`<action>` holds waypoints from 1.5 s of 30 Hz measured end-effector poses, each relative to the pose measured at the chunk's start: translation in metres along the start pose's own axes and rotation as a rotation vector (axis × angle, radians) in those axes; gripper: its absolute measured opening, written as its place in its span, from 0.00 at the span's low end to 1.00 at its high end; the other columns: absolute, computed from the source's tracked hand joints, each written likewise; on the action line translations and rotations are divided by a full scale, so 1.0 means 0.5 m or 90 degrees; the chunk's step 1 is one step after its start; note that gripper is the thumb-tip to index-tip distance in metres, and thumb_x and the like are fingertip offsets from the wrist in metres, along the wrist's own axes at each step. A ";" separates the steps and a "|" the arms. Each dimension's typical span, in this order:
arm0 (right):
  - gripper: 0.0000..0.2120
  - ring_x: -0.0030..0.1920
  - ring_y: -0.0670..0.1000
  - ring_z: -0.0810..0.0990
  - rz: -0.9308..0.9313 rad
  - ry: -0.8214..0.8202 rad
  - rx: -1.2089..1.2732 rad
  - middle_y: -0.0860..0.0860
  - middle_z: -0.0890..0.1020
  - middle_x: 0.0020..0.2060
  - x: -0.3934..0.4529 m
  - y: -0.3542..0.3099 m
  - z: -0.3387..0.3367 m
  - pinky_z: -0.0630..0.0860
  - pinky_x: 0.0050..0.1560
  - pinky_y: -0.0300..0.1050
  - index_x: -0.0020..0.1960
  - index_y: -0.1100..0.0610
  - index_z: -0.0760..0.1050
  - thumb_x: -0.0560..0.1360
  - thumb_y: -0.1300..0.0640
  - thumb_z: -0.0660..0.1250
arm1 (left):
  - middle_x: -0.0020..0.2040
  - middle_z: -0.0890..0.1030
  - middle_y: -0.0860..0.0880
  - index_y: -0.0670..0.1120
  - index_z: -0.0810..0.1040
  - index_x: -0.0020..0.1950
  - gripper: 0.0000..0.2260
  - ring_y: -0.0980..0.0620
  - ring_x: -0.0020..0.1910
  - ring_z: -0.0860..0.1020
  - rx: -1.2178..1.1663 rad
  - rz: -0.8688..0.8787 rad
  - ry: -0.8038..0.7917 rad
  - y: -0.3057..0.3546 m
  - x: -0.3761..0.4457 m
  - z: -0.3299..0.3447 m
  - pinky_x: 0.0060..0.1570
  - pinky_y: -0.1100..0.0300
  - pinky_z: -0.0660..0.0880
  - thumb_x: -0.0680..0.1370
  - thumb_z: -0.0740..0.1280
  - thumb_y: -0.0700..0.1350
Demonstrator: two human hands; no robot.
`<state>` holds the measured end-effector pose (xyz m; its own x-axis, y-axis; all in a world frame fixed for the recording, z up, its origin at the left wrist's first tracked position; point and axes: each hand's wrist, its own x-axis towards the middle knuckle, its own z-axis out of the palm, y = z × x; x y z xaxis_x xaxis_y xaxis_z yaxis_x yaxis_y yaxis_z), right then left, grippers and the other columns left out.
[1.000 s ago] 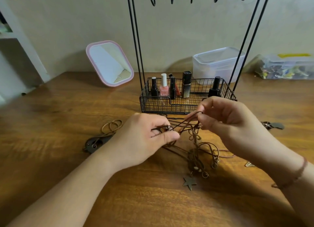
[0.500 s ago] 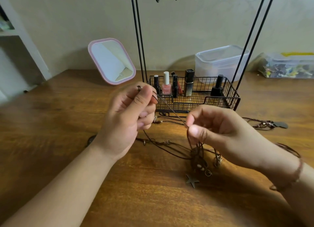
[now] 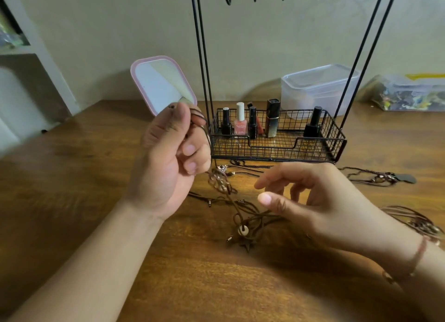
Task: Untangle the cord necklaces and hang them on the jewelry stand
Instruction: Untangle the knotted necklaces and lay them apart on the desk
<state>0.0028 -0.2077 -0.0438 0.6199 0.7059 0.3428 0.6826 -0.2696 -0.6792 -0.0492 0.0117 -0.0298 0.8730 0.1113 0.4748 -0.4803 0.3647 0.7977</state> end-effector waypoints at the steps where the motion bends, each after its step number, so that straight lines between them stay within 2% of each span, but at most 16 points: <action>1: 0.13 0.44 0.44 0.82 -0.009 0.002 -0.016 0.41 0.83 0.39 0.000 -0.003 0.006 0.74 0.36 0.33 0.51 0.45 0.81 0.72 0.39 0.68 | 0.27 0.68 0.54 0.47 0.77 0.40 0.12 0.56 0.25 0.62 -0.009 0.003 -0.010 0.001 0.000 0.004 0.25 0.63 0.58 0.78 0.59 0.51; 4: 0.20 0.42 0.45 0.79 -0.043 0.029 -0.102 0.39 0.80 0.37 0.002 -0.015 0.024 0.73 0.36 0.35 0.47 0.45 0.78 0.67 0.30 0.67 | 0.27 0.68 0.55 0.48 0.78 0.41 0.12 0.58 0.24 0.64 -0.040 0.009 -0.015 -0.001 -0.002 0.018 0.25 0.65 0.62 0.77 0.60 0.52; 7: 0.19 0.41 0.45 0.76 -0.078 0.067 -0.118 0.38 0.77 0.37 0.004 -0.027 0.043 0.73 0.35 0.40 0.43 0.45 0.74 0.66 0.31 0.68 | 0.27 0.69 0.56 0.49 0.79 0.40 0.11 0.59 0.23 0.65 -0.052 0.007 -0.019 -0.005 -0.007 0.031 0.24 0.67 0.63 0.75 0.63 0.54; 10: 0.18 0.43 0.47 0.78 -0.080 0.092 -0.060 0.40 0.78 0.39 0.007 -0.028 0.054 0.75 0.36 0.42 0.44 0.46 0.74 0.67 0.34 0.70 | 0.28 0.70 0.56 0.49 0.79 0.42 0.10 0.59 0.24 0.66 -0.077 0.000 -0.063 -0.009 -0.007 0.033 0.25 0.64 0.60 0.75 0.66 0.55; 14: 0.20 0.44 0.45 0.78 -0.058 0.053 -0.020 0.38 0.79 0.42 0.009 -0.028 0.056 0.73 0.36 0.36 0.51 0.45 0.76 0.66 0.33 0.69 | 0.28 0.69 0.56 0.51 0.79 0.41 0.12 0.58 0.24 0.64 -0.092 -0.017 -0.050 -0.009 -0.008 0.034 0.25 0.62 0.58 0.76 0.61 0.56; 17: 0.15 0.42 0.43 0.77 -0.063 0.042 -0.053 0.35 0.78 0.39 0.010 -0.026 0.062 0.70 0.36 0.34 0.49 0.44 0.77 0.70 0.36 0.67 | 0.27 0.70 0.56 0.52 0.80 0.40 0.14 0.59 0.23 0.65 -0.117 -0.034 -0.019 -0.011 -0.008 0.037 0.24 0.63 0.58 0.77 0.58 0.56; 22: 0.06 0.38 0.41 0.79 -0.051 0.069 0.000 0.40 0.82 0.35 0.003 -0.035 0.051 0.70 0.29 0.31 0.45 0.46 0.82 0.77 0.47 0.67 | 0.27 0.68 0.55 0.51 0.79 0.40 0.13 0.59 0.23 0.64 -0.164 -0.045 0.031 -0.011 -0.002 0.037 0.23 0.64 0.57 0.78 0.60 0.54; 25: 0.06 0.35 0.41 0.79 -0.084 0.133 -0.143 0.39 0.83 0.34 -0.004 -0.032 0.032 0.73 0.32 0.33 0.45 0.46 0.83 0.77 0.48 0.68 | 0.25 0.67 0.54 0.49 0.77 0.36 0.15 0.57 0.23 0.62 -0.156 -0.083 0.107 -0.009 -0.002 0.034 0.24 0.64 0.58 0.79 0.60 0.52; 27: 0.07 0.33 0.41 0.79 -0.101 0.183 -0.235 0.41 0.83 0.33 -0.008 -0.027 0.015 0.76 0.31 0.40 0.45 0.47 0.84 0.76 0.49 0.67 | 0.25 0.65 0.53 0.48 0.74 0.35 0.15 0.56 0.24 0.61 -0.089 -0.116 0.160 -0.011 -0.001 0.026 0.26 0.61 0.56 0.80 0.61 0.50; 30: 0.08 0.27 0.43 0.75 -0.120 0.227 -0.339 0.45 0.82 0.30 -0.014 -0.021 -0.020 0.77 0.29 0.43 0.43 0.50 0.83 0.76 0.50 0.67 | 0.24 0.64 0.54 0.47 0.72 0.34 0.15 0.55 0.23 0.61 0.164 -0.156 0.226 -0.020 -0.001 0.013 0.27 0.58 0.56 0.81 0.62 0.48; 34: 0.10 0.23 0.46 0.71 -0.126 0.205 -0.419 0.44 0.81 0.28 -0.014 -0.011 -0.049 0.74 0.25 0.43 0.44 0.49 0.80 0.78 0.48 0.62 | 0.23 0.65 0.52 0.45 0.73 0.33 0.17 0.53 0.24 0.62 0.394 -0.185 0.216 -0.020 0.001 0.006 0.27 0.60 0.59 0.80 0.64 0.48; 36: 0.12 0.23 0.47 0.74 -0.116 0.181 -0.394 0.44 0.80 0.27 -0.014 -0.009 -0.053 0.75 0.25 0.44 0.44 0.47 0.77 0.79 0.45 0.58 | 0.25 0.71 0.50 0.43 0.77 0.35 0.16 0.54 0.25 0.69 0.600 -0.133 0.157 -0.022 -0.003 0.001 0.30 0.62 0.65 0.79 0.66 0.50; 38: 0.13 0.24 0.47 0.77 -0.088 0.179 -0.320 0.46 0.79 0.26 -0.014 -0.009 -0.053 0.76 0.26 0.47 0.43 0.48 0.74 0.79 0.43 0.55 | 0.31 0.78 0.53 0.48 0.79 0.39 0.11 0.56 0.32 0.76 0.830 -0.025 0.134 -0.027 -0.006 -0.003 0.32 0.64 0.71 0.77 0.67 0.52; 41: 0.16 0.26 0.46 0.78 -0.071 0.217 -0.229 0.47 0.79 0.26 -0.014 -0.014 -0.052 0.74 0.25 0.44 0.38 0.49 0.72 0.79 0.42 0.57 | 0.39 0.80 0.55 0.51 0.79 0.48 0.06 0.56 0.41 0.78 0.826 0.061 0.150 -0.027 -0.010 -0.002 0.35 0.67 0.75 0.76 0.69 0.52; 43: 0.17 0.25 0.44 0.79 -0.045 0.237 -0.135 0.45 0.82 0.30 -0.012 -0.026 -0.052 0.70 0.23 0.32 0.36 0.51 0.74 0.78 0.42 0.62 | 0.45 0.78 0.55 0.49 0.78 0.52 0.08 0.56 0.45 0.77 0.821 0.108 0.145 -0.034 -0.009 -0.001 0.43 0.69 0.73 0.75 0.69 0.51; 45: 0.15 0.22 0.45 0.79 -0.015 0.244 -0.019 0.46 0.84 0.29 -0.008 -0.037 -0.053 0.70 0.22 0.32 0.37 0.54 0.76 0.74 0.43 0.66 | 0.51 0.77 0.54 0.47 0.79 0.53 0.10 0.58 0.54 0.75 0.821 0.171 0.109 -0.040 -0.010 0.008 0.53 0.65 0.71 0.75 0.68 0.50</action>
<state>-0.0021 -0.2229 -0.0152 0.6994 0.4180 0.5797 0.7061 -0.2785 -0.6511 -0.0444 0.0002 -0.0465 0.6931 0.1911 0.6951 -0.2898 -0.8090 0.5114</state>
